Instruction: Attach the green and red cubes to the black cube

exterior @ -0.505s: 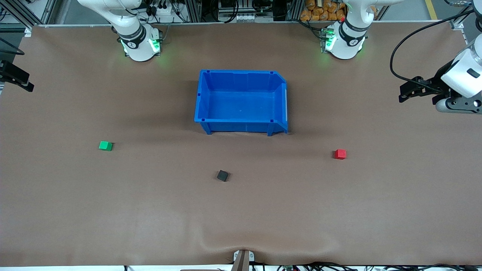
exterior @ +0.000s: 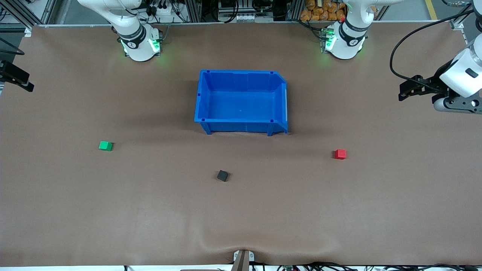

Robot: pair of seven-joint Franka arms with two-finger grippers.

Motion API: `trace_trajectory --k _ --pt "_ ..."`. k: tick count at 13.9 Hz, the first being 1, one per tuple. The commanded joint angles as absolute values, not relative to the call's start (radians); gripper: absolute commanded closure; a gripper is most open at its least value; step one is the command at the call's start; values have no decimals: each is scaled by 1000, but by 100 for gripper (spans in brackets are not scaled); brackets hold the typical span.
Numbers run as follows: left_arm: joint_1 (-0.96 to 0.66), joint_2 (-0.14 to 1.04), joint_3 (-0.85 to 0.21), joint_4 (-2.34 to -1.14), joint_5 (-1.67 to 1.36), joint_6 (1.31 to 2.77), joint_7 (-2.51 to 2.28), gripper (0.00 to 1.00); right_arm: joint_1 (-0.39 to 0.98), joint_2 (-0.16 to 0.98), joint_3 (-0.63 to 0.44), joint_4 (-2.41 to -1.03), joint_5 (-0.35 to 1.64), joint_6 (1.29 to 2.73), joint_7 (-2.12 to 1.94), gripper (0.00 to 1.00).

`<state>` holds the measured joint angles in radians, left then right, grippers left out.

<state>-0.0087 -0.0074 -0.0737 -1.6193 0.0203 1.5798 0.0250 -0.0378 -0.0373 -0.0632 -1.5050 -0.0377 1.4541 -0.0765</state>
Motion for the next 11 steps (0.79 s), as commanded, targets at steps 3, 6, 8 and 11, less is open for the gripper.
trace_trajectory --k 3,6,8,11 --pt "-8 14 -86 -1606 29 1565 35 0 -46 -31 -64 -1486 -31 1445 -83 0" --pt "-8 23 -89 -1611 26 1569 37 0 -44 -29 -64 -1485 -31 1445 -81 0" --pt "-11 31 -92 -1618 26 1578 37 0 -48 -28 -66 -1485 -29 1447 -80 0" --pt "-11 40 -92 -1618 26 1589 37 0 -49 -26 -66 -1486 -29 1448 -77 0"
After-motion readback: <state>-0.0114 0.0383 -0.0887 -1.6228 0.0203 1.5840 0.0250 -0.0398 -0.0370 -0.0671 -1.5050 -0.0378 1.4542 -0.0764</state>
